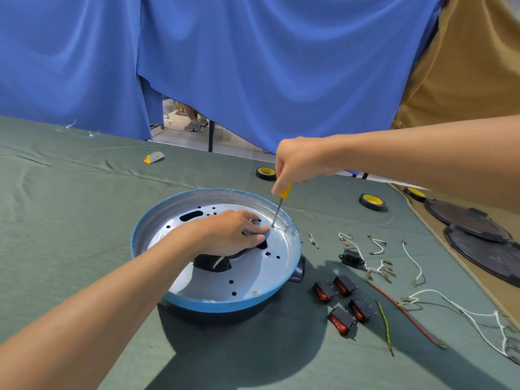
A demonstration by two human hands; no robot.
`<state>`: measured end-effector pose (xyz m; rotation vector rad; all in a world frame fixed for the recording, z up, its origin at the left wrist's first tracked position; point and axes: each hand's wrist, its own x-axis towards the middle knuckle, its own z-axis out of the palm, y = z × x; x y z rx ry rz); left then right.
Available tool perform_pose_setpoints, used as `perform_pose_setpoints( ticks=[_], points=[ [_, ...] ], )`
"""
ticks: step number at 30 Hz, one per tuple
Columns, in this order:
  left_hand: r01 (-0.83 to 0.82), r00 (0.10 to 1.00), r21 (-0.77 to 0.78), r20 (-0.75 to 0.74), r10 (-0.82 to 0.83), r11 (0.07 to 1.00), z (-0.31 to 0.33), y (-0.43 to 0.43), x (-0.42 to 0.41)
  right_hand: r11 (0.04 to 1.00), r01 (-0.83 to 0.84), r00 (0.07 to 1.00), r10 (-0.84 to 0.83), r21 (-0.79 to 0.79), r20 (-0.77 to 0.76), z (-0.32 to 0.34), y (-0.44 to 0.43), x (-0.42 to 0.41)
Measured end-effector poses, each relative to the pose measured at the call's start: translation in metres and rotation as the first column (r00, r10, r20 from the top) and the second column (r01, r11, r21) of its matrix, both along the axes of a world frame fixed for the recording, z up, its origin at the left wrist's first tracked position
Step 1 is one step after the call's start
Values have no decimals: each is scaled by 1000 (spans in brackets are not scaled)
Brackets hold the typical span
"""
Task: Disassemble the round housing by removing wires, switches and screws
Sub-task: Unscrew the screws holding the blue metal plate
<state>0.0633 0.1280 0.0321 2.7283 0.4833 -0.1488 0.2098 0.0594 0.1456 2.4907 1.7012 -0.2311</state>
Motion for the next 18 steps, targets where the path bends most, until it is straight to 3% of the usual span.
perform_pose_setpoints(
  ticks=[2,4,7,9,11,15,18],
  points=[
    [-6,1000,0,-1,6,1000,0,0,0,984,167,973,-176,-66,-152,-3,4,-2],
    [-5,1000,3,-5,5,1000,-1,0,0,946,265,939,-297,-186,-175,1,6,-3],
    [-7,1000,5,-4,7,1000,-2,1,1,930,224,949,-277,-292,-153,6,7,-3],
    [-13,1000,0,14,13,1000,-4,2,1,942,113,989,-136,-316,-52,8,5,-4],
    [-17,1000,-1,26,17,1000,-5,2,1,944,-60,980,117,-326,159,8,-2,-4],
    [-16,999,-6,46,16,1000,-5,2,1,832,-462,767,549,-307,334,7,-21,6],
    [-15,999,-10,42,16,1000,-6,0,0,728,-569,596,686,-382,418,8,-26,10]
  ],
)
